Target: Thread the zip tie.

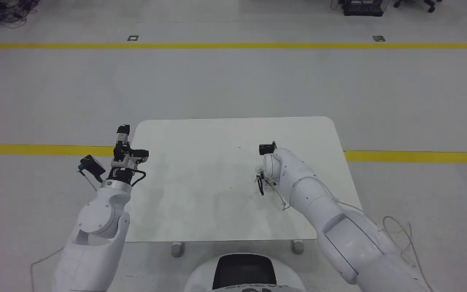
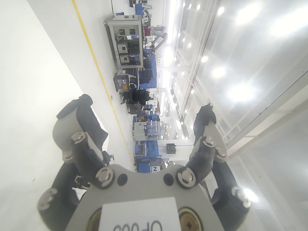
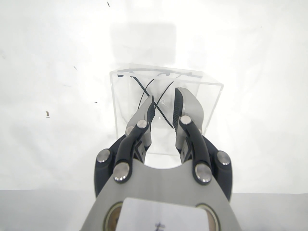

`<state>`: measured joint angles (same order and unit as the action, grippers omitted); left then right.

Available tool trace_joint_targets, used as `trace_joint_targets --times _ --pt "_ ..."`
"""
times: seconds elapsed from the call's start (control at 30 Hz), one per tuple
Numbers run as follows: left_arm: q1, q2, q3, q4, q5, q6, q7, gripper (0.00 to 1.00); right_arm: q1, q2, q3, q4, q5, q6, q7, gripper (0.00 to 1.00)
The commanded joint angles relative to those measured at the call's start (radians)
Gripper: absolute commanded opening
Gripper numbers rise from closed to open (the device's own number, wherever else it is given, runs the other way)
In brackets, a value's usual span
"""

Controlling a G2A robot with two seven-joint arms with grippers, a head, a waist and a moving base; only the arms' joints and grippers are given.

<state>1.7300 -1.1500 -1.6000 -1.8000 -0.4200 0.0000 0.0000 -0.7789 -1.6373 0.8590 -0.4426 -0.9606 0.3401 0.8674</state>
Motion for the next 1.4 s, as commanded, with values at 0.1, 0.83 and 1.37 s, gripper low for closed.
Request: trace_joint_targets --times 0.1,0.83,1.37 --pt "0.000 0.000 0.000 0.000 0.000 0.000 0.000 1.00 0.004 -0.004 0.002 0.012 0.001 0.000 0.011 0.18" --pt "0.000 0.000 0.000 0.000 0.000 0.000 0.000 1.00 0.026 -0.019 0.003 0.063 0.011 -0.012 -0.003 0.00" --pt "0.000 0.000 0.000 0.000 0.000 0.000 0.000 1.00 0.010 -0.009 0.012 -0.002 -0.013 0.000 0.001 0.00"
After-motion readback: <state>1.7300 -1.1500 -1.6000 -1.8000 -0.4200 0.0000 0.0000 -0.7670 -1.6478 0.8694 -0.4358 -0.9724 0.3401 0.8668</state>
